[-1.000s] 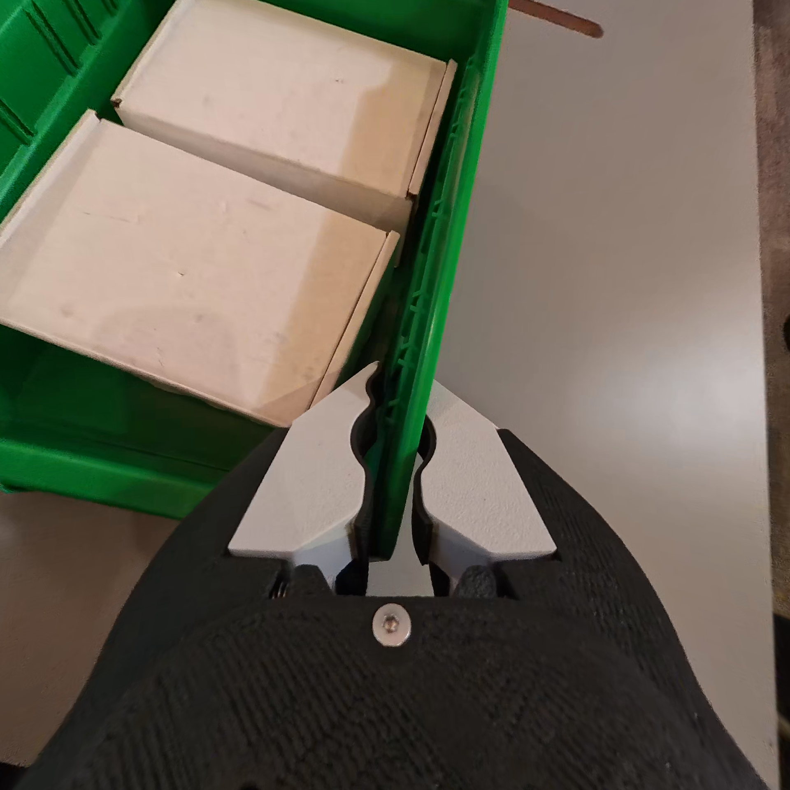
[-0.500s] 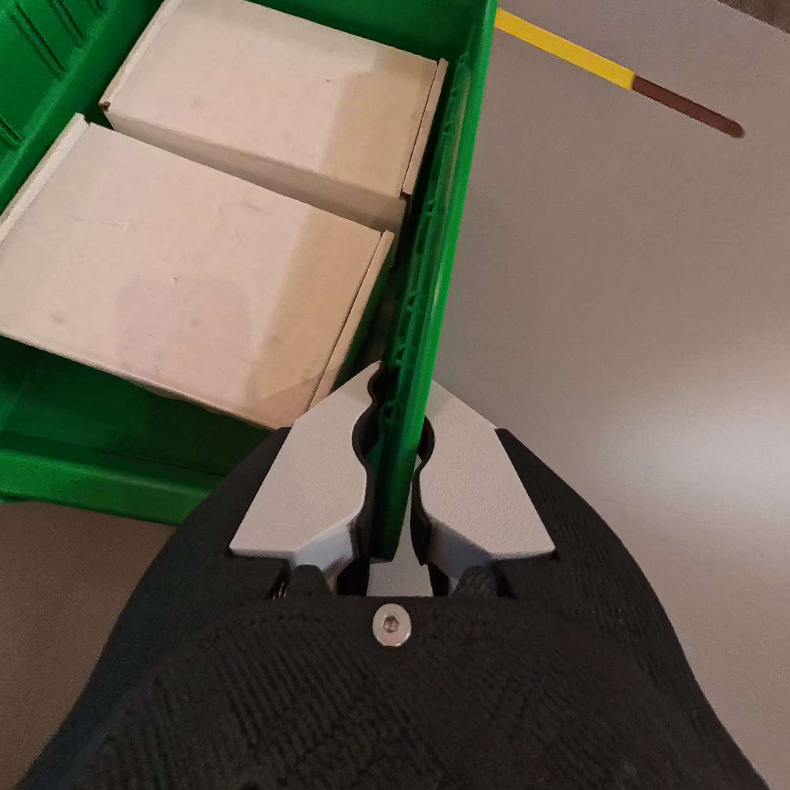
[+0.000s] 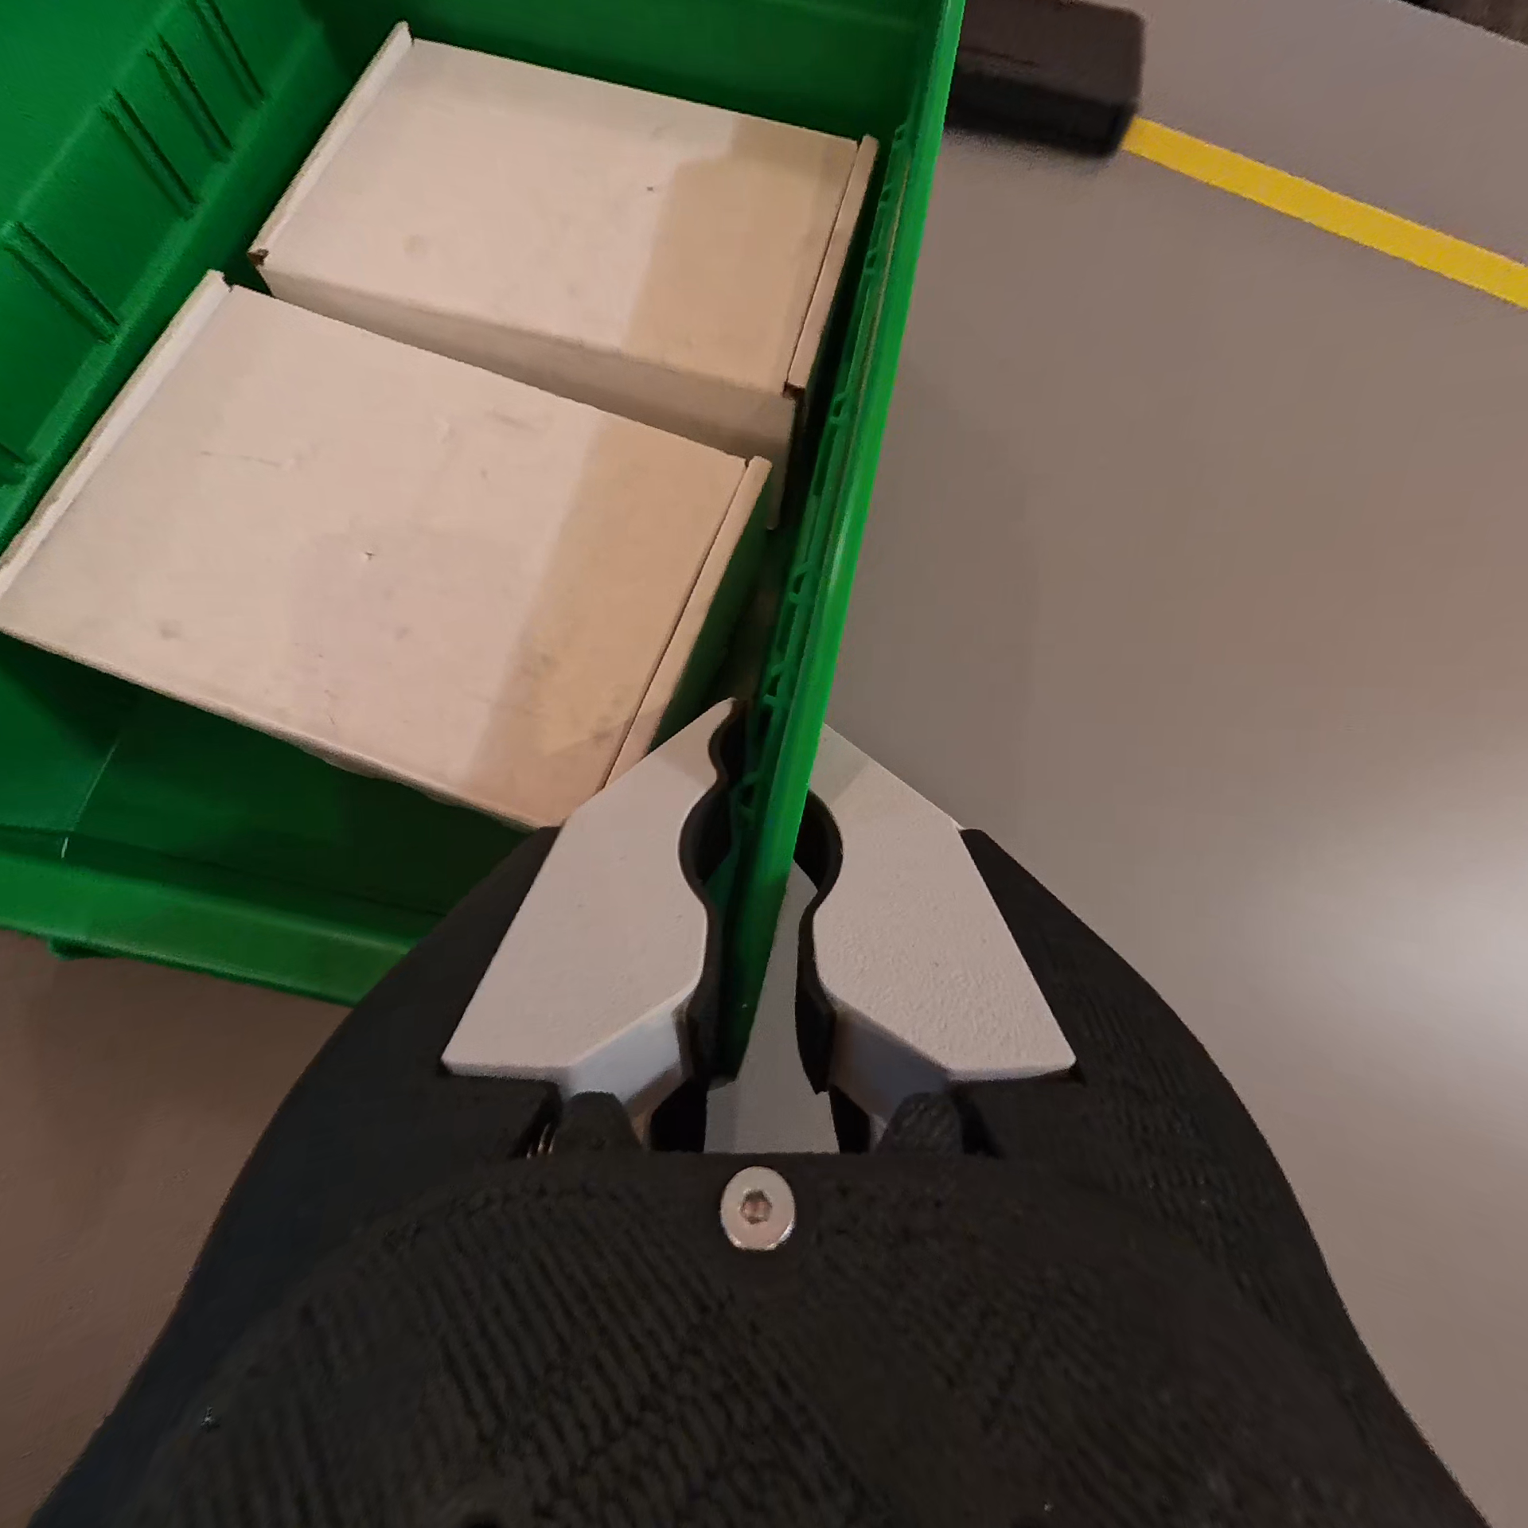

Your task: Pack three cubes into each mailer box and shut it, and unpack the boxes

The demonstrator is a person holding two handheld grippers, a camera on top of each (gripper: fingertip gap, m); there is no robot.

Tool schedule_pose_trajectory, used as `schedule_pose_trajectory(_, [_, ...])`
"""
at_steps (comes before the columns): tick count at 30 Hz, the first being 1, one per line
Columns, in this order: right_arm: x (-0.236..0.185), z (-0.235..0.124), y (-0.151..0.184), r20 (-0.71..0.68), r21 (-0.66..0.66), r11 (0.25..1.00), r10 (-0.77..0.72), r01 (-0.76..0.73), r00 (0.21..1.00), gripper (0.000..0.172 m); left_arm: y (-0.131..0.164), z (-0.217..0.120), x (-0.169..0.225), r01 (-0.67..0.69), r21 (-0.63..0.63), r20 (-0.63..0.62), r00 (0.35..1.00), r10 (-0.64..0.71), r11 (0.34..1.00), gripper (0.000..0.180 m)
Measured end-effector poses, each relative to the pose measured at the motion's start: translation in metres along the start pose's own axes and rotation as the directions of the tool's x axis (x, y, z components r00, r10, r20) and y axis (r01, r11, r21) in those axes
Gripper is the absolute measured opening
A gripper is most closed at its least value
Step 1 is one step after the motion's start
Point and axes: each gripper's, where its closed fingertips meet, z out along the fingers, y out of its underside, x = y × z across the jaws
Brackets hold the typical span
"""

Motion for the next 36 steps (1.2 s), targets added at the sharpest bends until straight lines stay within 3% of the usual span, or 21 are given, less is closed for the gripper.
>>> schedule_pose_trajectory(7, [-0.09,0.02,-0.035,0.099,0.133,0.991,-0.023,0.01,0.995,0.025,-0.027,-0.019,-0.009,-0.066,0.1,0.092,0.994,0.057,0.993,0.005])
schedule_pose_trajectory(11, [-0.15,0.027,-0.051,0.237,0.215,0.977,-0.062,0.01,0.97,0.058,-0.024,-0.019,-0.013,-0.047,0.085,0.089,0.995,0.04,0.995,0.005])
schedule_pose_trajectory(13, [-0.181,0.029,-0.056,0.331,0.263,0.964,-0.125,0.036,0.935,0.069,-0.018,-0.016,-0.014,-0.035,0.061,0.085,0.996,0.03,0.997,0.005])
schedule_pose_trajectory(16, [-0.227,0.014,-0.057,0.56,0.322,0.947,-0.199,0.009,0.804,0.086,-0.011,-0.012,-0.016,-0.029,0.035,0.091,0.996,0.026,0.999,0.005])
schedule_pose_trajectory(19, [-0.222,-0.008,-0.075,0.605,0.411,0.905,-0.18,-0.111,0.776,0.089,-0.007,-0.01,-0.017,-0.036,0.022,0.097,0.995,0.034,0.999,0.005])
schedule_pose_trajectory(23, [-0.157,-0.034,-0.096,0.366,0.621,0.78,-0.208,-0.072,0.907,0.089,-0.008,-0.01,-0.018,-0.03,0.033,0.093,0.995,0.026,0.999,0.005])
schedule_pose_trajectory(25, [-0.115,-0.049,-0.094,0.159,0.708,0.705,-0.22,0.044,0.962,0.086,-0.01,-0.011,-0.018,-0.037,0.039,0.098,0.995,0.033,0.999,0.005])
schedule_pose_trajectory(27, [-0.072,-0.067,-0.085,-0.106,0.73,0.64,-0.241,0.24,0.965,0.081,-0.016,-0.014,-0.018,-0.049,0.063,0.105,0.994,0.042,0.997,0.005])
schedule_pose_trajectory(30, [-0.024,-0.102,-0.061,-0.512,0.626,0.51,-0.302,0.59,0.804,0.069,-0.036,-0.021,-0.008,-0.074,0.148,0.093,0.994,0.061,0.986,0.005])
schedule_pose_trajectory(33, [-0.005,-0.133,-0.037,-0.744,0.473,0.375,-0.315,0.797,0.589,0.053,-0.07,-0.03,0.022,-0.087,0.276,0.013,0.996,0.086,0.957,0.005])
schedule_pose_trajectory(36, [0.003,-0.169,-0.043,-0.793,0.527,0.343,-0.13,0.777,0.595,0.051,-0.11,-0.042,0.067,-0.029,0.408,-0.154,0.983,0.1,0.913,0.005])
